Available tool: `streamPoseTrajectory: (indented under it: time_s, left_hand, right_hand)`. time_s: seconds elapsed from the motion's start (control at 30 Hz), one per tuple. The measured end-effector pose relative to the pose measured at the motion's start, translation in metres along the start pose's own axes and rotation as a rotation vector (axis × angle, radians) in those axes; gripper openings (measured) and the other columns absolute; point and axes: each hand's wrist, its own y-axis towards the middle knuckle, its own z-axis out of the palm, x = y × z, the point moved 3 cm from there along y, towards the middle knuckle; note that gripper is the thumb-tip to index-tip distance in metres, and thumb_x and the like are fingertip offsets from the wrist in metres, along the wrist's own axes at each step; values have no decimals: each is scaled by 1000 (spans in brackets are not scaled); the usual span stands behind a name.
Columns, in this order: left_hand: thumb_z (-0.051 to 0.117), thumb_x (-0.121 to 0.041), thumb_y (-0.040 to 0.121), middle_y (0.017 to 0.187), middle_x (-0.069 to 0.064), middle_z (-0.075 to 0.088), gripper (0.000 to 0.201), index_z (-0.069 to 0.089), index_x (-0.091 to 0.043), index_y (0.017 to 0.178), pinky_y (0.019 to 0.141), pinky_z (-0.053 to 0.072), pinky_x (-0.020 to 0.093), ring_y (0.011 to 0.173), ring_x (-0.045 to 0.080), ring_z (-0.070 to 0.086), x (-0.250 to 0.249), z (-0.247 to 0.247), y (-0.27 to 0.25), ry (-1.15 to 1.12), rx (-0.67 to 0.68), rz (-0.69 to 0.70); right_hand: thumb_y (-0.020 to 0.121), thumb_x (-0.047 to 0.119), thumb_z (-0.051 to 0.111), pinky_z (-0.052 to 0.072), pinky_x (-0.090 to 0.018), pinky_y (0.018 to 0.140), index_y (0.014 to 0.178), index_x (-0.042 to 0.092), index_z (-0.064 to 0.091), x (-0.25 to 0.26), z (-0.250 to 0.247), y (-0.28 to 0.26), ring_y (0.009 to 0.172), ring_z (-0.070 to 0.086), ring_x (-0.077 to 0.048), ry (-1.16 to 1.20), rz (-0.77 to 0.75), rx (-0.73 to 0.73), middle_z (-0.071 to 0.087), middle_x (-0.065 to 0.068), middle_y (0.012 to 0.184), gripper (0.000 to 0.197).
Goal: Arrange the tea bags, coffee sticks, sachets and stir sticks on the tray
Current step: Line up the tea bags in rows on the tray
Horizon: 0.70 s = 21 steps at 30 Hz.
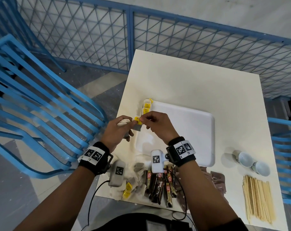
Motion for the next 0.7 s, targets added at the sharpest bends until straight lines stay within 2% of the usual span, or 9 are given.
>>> streamPoseTrajectory:
  time_s: [0.13, 0.23, 0.33, 0.43, 0.53, 0.6, 0.7]
  left_hand:
    - [73, -12, 92, 78, 15, 66, 10, 68, -5, 97, 48, 44, 29, 55, 24, 57, 0, 0, -3, -8, 13, 17]
    - [74, -14, 92, 79, 15, 68, 8, 70, -7, 96, 48, 45, 29, 58, 25, 58, 0, -1, -5, 18, 19, 32]
    - [73, -13, 92, 79, 15, 68, 6, 70, -8, 94, 48, 45, 29, 58, 25, 58, 0, -1, -7, 8, 13, 33]
    - [73, -13, 92, 79, 14, 69, 7, 70, -8, 95, 48, 45, 29, 58, 24, 58, -2, 1, -9, 6, 14, 33]
    - [74, -13, 92, 81, 16, 69, 11, 69, -5, 97, 48, 46, 29, 58, 25, 58, -1, 1, -9, -4, 11, 26]
    - [74, -14, 91, 83, 19, 68, 16, 69, -2, 100, 49, 46, 30, 60, 26, 58, -1, 1, -8, 5, 16, 26]
    - [74, -14, 92, 81, 17, 67, 10, 72, -5, 97, 52, 46, 31, 62, 26, 58, -1, -2, -7, 39, 20, 37]
  right_hand:
    - [91, 12, 71, 43, -13, 57, 96, 3, 73, 3, -7, -3, 64, 58, -15, 54, -19, 15, 73, -12, 85, 11]
    - [92, 5, 68, 42, -13, 55, 98, -3, 71, 7, -11, -3, 59, 57, -11, 79, -41, -6, 73, -16, 84, 11]
    - [94, 6, 66, 42, -14, 55, 102, -3, 70, 6, -11, -2, 58, 56, -11, 122, -37, -27, 72, -12, 82, 13]
    - [95, 19, 67, 42, -12, 55, 111, 7, 72, 3, -7, -2, 64, 58, -11, 13, -3, 28, 72, -7, 91, 20]
    - [92, 24, 72, 45, -14, 61, 100, 12, 75, -3, -5, -1, 65, 62, -8, -154, -22, 115, 75, -3, 91, 16]
    - [92, 19, 72, 46, -15, 63, 91, 11, 74, -3, -7, -2, 63, 62, -7, -115, -32, 112, 75, -6, 84, 8]
    - [93, 12, 70, 44, -13, 58, 93, 5, 72, 0, -12, -3, 59, 59, -6, -52, -43, 100, 74, -9, 81, 8]
